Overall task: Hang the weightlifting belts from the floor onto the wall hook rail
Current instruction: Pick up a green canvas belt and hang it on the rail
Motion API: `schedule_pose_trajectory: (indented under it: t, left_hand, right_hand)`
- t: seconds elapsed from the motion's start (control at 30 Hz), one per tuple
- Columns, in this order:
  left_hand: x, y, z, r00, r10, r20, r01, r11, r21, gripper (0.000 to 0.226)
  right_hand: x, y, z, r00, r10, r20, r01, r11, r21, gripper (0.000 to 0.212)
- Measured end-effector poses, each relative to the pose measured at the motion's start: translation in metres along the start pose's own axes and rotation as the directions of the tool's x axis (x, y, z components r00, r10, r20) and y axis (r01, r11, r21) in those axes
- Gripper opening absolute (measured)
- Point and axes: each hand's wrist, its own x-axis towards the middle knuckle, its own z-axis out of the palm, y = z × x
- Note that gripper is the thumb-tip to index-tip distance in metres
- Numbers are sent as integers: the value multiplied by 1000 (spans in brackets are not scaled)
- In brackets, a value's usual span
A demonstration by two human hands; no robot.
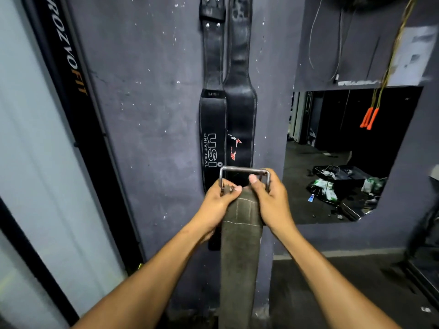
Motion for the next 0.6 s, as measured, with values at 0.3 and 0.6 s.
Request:
schedule_pose_trajectory:
  t: [0.3,0.6]
  left_hand:
    - [18,16,-18,980,141,-142,-122,983,135,44]
    - [51,43,-52,971,65,-231,-108,978,-179,32]
  right_hand:
    - [25,-14,19,999,19,49,-18,999,-34,15]
    - [14,-22,64,985,85,150,-103,988,119,22]
